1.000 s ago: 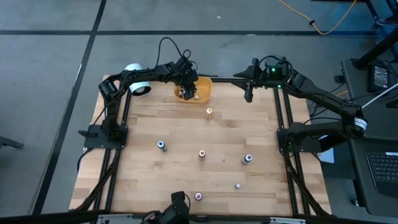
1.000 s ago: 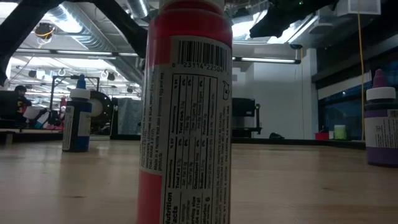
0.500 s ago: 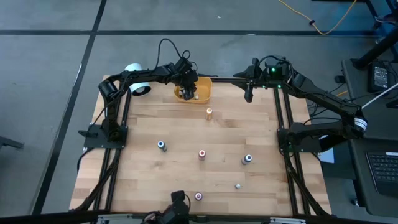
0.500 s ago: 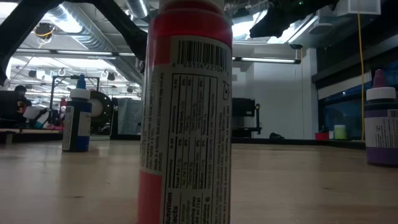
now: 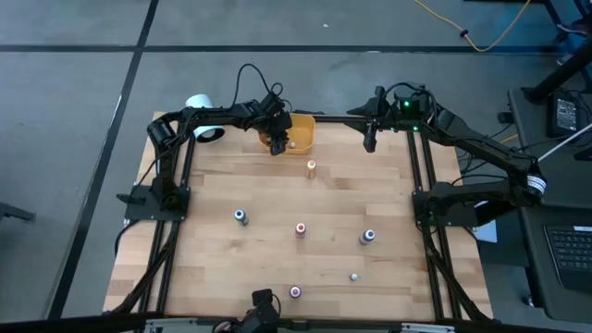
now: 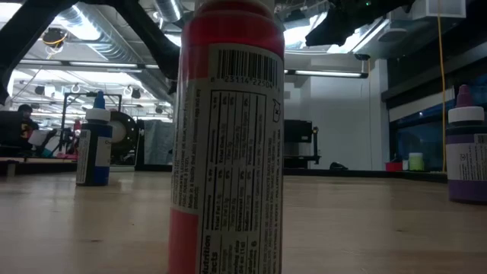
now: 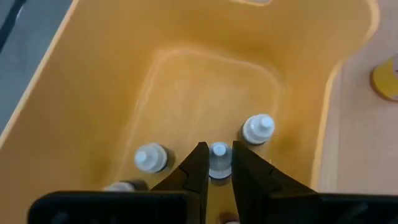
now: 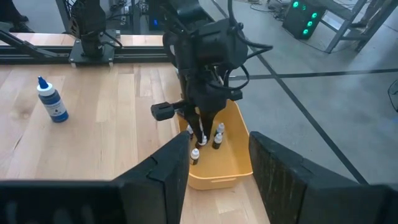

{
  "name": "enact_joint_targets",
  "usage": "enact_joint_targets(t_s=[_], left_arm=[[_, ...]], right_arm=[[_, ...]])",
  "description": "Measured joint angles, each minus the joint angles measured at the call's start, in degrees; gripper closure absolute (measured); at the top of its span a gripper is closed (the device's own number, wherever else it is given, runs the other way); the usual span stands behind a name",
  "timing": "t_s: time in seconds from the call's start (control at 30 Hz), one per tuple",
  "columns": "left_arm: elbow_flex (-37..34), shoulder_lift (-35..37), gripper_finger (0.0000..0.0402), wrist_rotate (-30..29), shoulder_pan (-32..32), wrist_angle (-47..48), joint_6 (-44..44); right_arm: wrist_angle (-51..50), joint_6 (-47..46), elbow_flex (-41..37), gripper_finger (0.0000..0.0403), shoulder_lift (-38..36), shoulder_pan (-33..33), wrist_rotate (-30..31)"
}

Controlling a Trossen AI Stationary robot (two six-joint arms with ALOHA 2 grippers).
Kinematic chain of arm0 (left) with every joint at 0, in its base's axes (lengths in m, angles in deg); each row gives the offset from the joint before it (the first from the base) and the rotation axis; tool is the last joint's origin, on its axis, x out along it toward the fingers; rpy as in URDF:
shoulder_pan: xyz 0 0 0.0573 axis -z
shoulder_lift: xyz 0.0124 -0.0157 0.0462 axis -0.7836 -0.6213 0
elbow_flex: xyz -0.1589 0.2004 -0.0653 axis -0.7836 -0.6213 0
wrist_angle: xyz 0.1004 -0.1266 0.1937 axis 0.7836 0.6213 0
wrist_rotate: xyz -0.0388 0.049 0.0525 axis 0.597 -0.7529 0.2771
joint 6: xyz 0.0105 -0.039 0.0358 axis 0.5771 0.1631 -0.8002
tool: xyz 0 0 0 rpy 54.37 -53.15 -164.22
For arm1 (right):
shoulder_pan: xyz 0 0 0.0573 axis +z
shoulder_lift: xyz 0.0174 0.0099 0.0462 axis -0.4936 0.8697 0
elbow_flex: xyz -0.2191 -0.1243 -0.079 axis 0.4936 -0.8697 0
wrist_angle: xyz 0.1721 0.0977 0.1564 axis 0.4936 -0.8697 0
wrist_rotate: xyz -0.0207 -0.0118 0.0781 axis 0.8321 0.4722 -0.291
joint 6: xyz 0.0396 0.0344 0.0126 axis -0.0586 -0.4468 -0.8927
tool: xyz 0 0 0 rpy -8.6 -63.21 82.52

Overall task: Pick & Place food coloring
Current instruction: Put the red food coloring bottle into the yellow bin

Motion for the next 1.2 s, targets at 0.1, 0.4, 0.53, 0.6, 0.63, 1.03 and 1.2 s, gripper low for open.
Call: enact_joint_targets(t_s=[0.1, 0.4, 0.53, 0.6, 0.63, 1.03, 1.2], left_arm=[[-0.01, 0.00, 0.0356, -0.06, 0.31, -1.65, 0.05], [-0.60, 0.00, 0.0356, -0.52, 0.27, -4.42, -0.11], [-2.36, 0.00, 0.0357, -0.65, 0.27, -6.01, -0.22], [-3.29, 0.00, 0.0356, -1.24, 0.29, -6.79, -0.26], [-3.55, 0.00, 0.0356, -1.86, 0.30, -7.11, -0.22], [-3.66, 0.00, 0.0349, -2.38, 0.28, -9.10, 0.56], [-3.66, 0.00, 0.0348, -2.38, 0.27, -8.98, 0.55]], right_arm=[[0.02, 0.02, 0.00, 0.0236, 0.00, 0.00, 0.00], [0.45, -0.15, 0.00, 0.0236, 0.02, 0.00, 0.00], [0.43, -0.18, 0.00, 0.0236, 0.02, 0.00, -0.02], [0.43, -0.20, 0.00, 0.0236, 0.02, 0.01, -0.02], [0.41, -0.22, 0.00, 0.0236, 0.02, 0.02, -0.02], [0.43, -0.13, 0.00, 0.0236, 0.04, 0.02, -0.02], [0.43, -0.13, 0.00, 0.0236, 0.04, 0.02, -0.03]])
